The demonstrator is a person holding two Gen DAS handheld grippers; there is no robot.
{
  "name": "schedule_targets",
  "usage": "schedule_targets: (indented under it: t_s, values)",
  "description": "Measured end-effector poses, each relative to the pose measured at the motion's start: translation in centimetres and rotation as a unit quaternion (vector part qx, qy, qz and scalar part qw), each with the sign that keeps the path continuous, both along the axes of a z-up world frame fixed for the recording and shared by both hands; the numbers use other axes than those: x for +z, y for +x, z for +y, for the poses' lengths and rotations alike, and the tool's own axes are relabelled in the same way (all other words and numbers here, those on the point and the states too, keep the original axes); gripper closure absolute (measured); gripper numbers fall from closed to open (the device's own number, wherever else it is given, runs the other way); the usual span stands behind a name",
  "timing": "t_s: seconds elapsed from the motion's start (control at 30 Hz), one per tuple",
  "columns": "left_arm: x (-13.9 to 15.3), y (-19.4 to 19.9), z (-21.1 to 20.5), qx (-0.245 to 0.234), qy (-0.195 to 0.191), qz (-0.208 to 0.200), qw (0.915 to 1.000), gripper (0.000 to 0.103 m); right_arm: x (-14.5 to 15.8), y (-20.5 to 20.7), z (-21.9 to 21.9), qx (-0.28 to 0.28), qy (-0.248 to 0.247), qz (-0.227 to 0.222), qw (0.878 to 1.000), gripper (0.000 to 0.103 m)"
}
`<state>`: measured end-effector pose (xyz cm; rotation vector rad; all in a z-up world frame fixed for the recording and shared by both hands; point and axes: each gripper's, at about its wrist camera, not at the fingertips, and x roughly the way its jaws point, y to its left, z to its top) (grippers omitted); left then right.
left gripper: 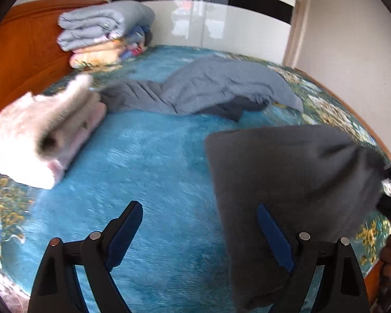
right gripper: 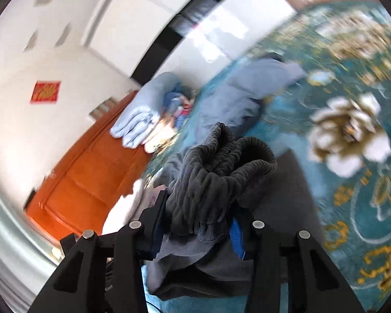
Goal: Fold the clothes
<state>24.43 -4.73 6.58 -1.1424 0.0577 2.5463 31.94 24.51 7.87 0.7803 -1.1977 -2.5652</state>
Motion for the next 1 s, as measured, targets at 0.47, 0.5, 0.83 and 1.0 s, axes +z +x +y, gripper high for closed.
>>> schedule_targets:
  t_s: [0.47, 0.5, 0.83, 1.0]
  values:
    - [1.3, 1.7, 0.2, -0.024, 0.032, 0.017, 0.9991, 0.012, 2.1, 4.9, 0.1, -0.089, 0.142, -0.06, 0.984, 0.048]
    - [1.3, 2.1, 0.8, -0.035, 0.032, 0.018, 0.9987, 0.012, 2.7, 4.7, -0.6, -0.077, 0.161, -0.048, 0.983, 0.048]
    - [-2.5, 0.8, 3.2, -0.076, 0.029, -0.059, 0.9949, 0.011, -2.2, -0.4, -3.5, 0.029, 0.204, -0.101, 0.973, 0.044]
    - [-1.2, -0.4, -0.3, -0.066, 0.104, -0.065, 0.9902, 0.011, 0.0, 3.2, -0.4, 0.011, 0.119, 0.014, 0.993, 0.028]
